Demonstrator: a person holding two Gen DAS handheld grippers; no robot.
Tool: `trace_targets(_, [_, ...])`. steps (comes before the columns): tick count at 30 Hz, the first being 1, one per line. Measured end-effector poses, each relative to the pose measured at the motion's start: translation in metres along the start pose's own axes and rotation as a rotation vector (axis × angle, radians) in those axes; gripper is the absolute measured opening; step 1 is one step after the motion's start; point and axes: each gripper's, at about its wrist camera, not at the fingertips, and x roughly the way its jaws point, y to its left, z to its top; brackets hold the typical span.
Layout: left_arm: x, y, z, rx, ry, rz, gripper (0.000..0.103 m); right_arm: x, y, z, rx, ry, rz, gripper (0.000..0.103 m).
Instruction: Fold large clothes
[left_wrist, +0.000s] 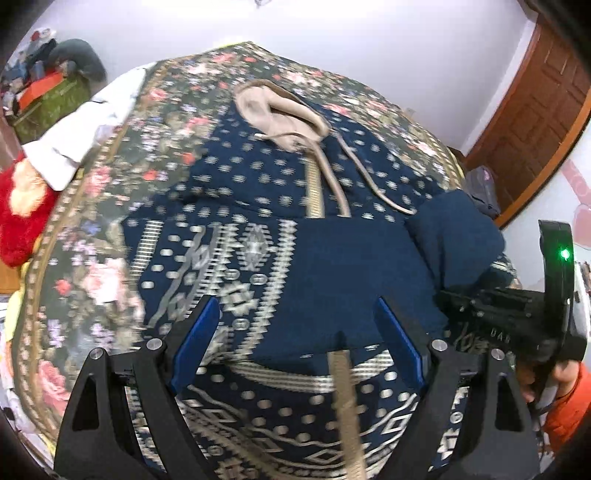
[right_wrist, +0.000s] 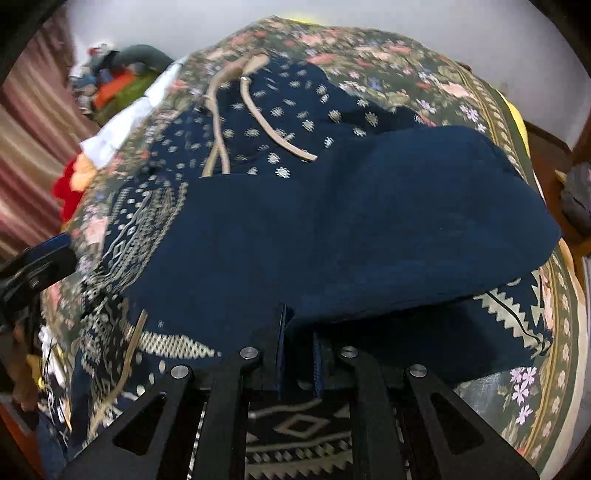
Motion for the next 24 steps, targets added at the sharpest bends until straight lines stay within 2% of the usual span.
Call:
trace_targets(3, [0.009,-0.025,0.004,0.035,0.015,-0.035,0.086,-0.010,-0.012,-0.005,0.012,0.039,0.025,0.009])
trace_targets(9, [0.029,-0.095,0.015,0.148,0.047,-0.103,0.086,-0.039,-0.034,-0.020,0.084,0.053,0.127,0.009])
trace_targets(12, [0.036,-0.125,0.018,0.203,0.057,-0.112,0.086,-0.065,-0.042,-0.028,0.045,-0.002,0.070,0.009])
trace_targets(15, [0.037,-0.155,0.026,0.275,0.042,-0.110,0.086,-0.095,-0.061,-0.037,0.011,-0.079,-0.054,0.009])
trace_targets(18, [0.043,-0.189,0.036,0.356,0.022,-0.102,0.086,-0.114,-0.089,-0.043,0.052,-0.111,-0.123,0.009])
trace_targets(20, [0.051,-0.214,0.044,0.403,0.014,-0.082,0.086,-0.124,-0.111,-0.047,0.108,-0.125,-0.139,0.009])
trace_targets(23, [0.069,-0.249,0.053,0.456,0.031,-0.114,0.085,-0.130,-0.140,-0.054,0.198,-0.132,-0.129,0.009])
trace_targets(24, [0.078,-0.261,0.055,0.467,0.051,-0.124,0.082,-0.130,-0.149,-0.057,0.227,-0.127,-0.123,0.009])
